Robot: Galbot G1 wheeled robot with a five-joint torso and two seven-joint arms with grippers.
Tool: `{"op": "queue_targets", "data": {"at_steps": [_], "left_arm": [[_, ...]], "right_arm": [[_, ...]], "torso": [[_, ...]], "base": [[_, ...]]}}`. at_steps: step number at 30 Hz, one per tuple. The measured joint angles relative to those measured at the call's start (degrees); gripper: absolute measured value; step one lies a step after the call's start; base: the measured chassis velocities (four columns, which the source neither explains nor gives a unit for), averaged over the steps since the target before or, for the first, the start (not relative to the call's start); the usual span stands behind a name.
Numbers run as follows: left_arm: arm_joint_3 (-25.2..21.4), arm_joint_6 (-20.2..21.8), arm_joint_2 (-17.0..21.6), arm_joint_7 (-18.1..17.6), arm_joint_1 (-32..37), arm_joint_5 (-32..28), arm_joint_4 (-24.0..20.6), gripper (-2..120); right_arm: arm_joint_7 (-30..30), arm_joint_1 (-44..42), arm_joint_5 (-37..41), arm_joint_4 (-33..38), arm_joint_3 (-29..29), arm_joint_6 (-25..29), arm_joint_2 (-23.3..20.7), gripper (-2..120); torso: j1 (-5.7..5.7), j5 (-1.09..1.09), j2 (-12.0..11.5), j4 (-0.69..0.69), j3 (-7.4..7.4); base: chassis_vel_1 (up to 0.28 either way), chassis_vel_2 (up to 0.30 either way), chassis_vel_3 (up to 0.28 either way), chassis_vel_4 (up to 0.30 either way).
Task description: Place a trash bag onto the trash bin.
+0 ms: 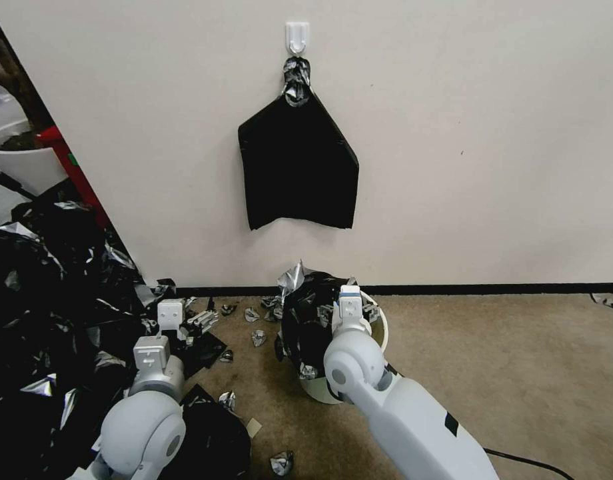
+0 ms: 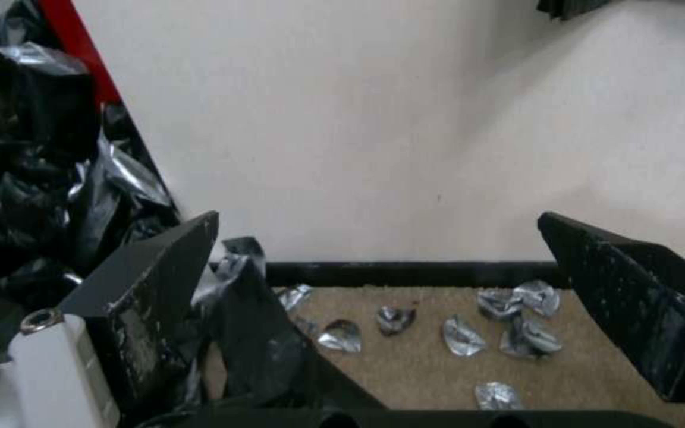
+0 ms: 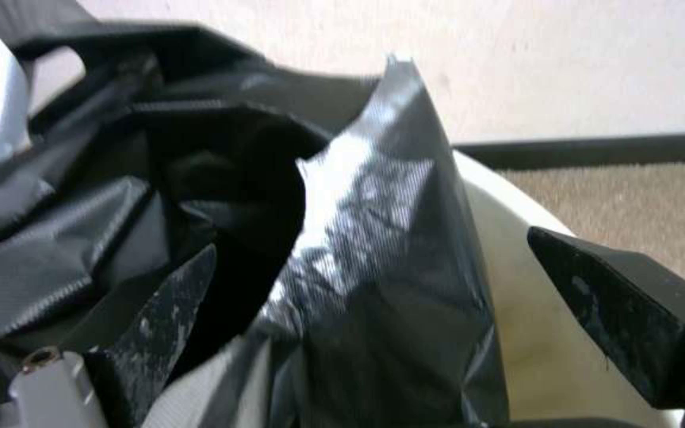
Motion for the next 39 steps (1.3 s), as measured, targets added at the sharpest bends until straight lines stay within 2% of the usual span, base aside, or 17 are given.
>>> {"op": "queue_targets", "data": {"at_steps": [12,15,16,19,20,22,25,28,29,32,34,39], "left_arm": [[0.91,0.0,-0.23,-0.05,-0.87,0.18,0.51,100],[0.9,-0.07,-0.19,-0.08,-0.84,0.21,0.69,100],[0.9,-0.07,-0.19,-0.08,-0.84,0.21,0.69,100],[0.9,-0.22,-0.23,-0.12,-0.78,0.23,0.72,100],[0.9,-0.22,-0.23,-0.12,-0.78,0.23,0.72,100],[0.91,-0.3,-0.23,-0.19,-0.74,0.27,0.87,100],[0.99,-0.41,-0.23,-0.24,-0.7,0.33,0.98,100],[1.13,-0.48,-0.22,-0.29,-0.66,0.36,1.09,100],[1.13,-0.48,-0.22,-0.29,-0.66,0.36,1.09,100],[1.29,-0.53,-0.09,-0.31,-0.64,0.38,1.12,100],[1.33,-0.55,-0.05,-0.32,-0.64,0.39,1.16,100],[1.68,-0.64,0.01,-0.33,-0.68,0.49,1.35,100]], "right_arm": [[1.94,0.24,5.51,-1.03,1.3,-1.09,-0.07,98],[1.99,0.05,7.78,-0.71,1.62,-0.92,-0.1,84],[1.99,0.05,7.78,-0.71,1.62,-0.92,-0.1,84],[2.04,-0.28,8.99,-0.31,1.7,-0.54,-0.09,68],[2.04,-0.28,8.99,-0.31,1.7,-0.54,-0.09,68],[2.04,-0.54,9.03,-0.27,1.68,-0.35,-0.09,58],[1.99,-0.84,8.95,-0.26,1.63,-0.26,-0.1,50],[1.87,-1.29,7.86,-0.29,1.51,-0.18,-0.18,36],[1.87,-1.29,7.86,-0.29,1.51,-0.18,-0.18,36],[0.47,-2.05,3.73,0.38,1.4,-0.16,-0.65,22],[-0.55,-2.4,2.03,0.99,1.31,-0.14,-0.94,21],[-2.51,-3.65,-0.66,3.78,1.05,-0.47,-2.05,39]], "torso": [[0.0,0.0,0.0,-0.01,0.0],[0.0,0.0,0.0,-0.01,0.0],[0.0,0.0,0.0,-0.01,0.0],[0.0,0.0,0.0,-0.01,-0.01],[0.0,0.0,0.0,-0.01,-0.01],[0.0,0.0,0.0,-0.01,-0.01],[0.0,0.0,0.0,-0.01,-0.01],[0.0,0.0,0.0,-0.01,-0.01],[0.0,0.0,0.0,-0.01,-0.01],[0.0,0.0,0.0,0.0,-0.01],[0.0,0.0,0.0,-0.01,-0.01],[0.0,0.0,0.0,-0.01,-0.01]], "base": [[0.0,0.0,0.0,0.0],[0.0,0.0,0.0,0.0],[0.0,0.0,0.0,0.0],[0.0,0.0,0.0,0.0],[0.0,0.0,0.0,0.0],[0.0,0.0,0.0,0.0],[0.0,0.0,0.0,0.0],[0.0,0.0,0.0,0.0],[0.0,0.0,0.0,0.0],[0.0,0.0,0.0,0.0],[0.0,0.0,0.0,0.0],[0.0,0.0,0.0,0.0]]}}
